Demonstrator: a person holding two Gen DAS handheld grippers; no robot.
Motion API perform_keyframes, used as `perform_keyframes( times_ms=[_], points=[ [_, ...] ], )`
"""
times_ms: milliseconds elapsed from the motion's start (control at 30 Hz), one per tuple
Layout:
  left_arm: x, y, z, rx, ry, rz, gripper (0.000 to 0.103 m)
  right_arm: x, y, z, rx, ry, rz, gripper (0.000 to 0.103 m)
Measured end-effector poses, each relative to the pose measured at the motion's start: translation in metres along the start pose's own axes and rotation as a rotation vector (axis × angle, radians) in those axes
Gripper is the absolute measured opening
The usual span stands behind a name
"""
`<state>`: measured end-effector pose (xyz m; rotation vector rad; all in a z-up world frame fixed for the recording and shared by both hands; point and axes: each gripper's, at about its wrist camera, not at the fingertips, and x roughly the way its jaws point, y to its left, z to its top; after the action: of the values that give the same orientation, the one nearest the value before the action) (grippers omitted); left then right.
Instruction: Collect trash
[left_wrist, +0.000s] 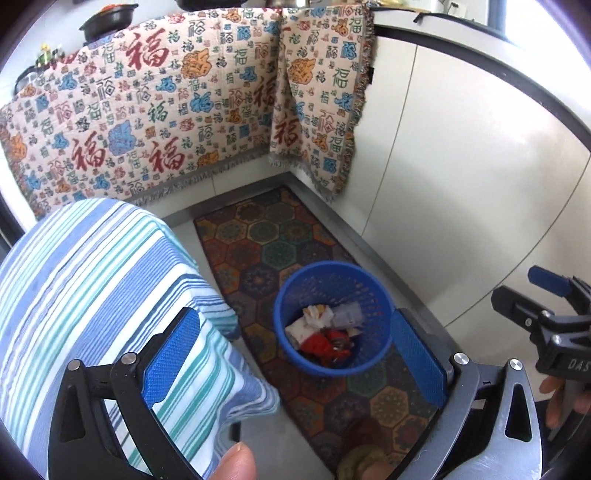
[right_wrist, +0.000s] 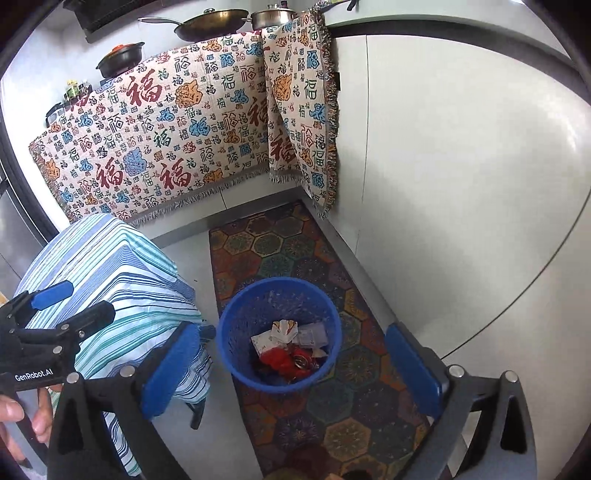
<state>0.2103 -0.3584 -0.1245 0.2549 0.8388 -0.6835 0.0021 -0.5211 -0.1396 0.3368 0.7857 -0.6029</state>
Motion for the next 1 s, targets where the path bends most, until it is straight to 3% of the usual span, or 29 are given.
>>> perform_keyframes(
  times_ms=[333,700,1000],
  points=[
    [-0.007,0.001,-0.006,-0.011,-0.018,0.057,0.103,-0.02,0.032,-0.001,-0.093,-0.05,-0.035,0.103],
    [-0.008,0.001,-0.007,-0.009,-0.025,0.107,0.103,-0.019,0.033,-0.002,-0.097,-0.047,-0.052,0.103],
    [-0.006,-0.002,-0.005,-0.013,-0.009,0.104,0.103,-0.02,0.028,-0.001,-0.088,-0.05,-0.058,0.103]
  ],
)
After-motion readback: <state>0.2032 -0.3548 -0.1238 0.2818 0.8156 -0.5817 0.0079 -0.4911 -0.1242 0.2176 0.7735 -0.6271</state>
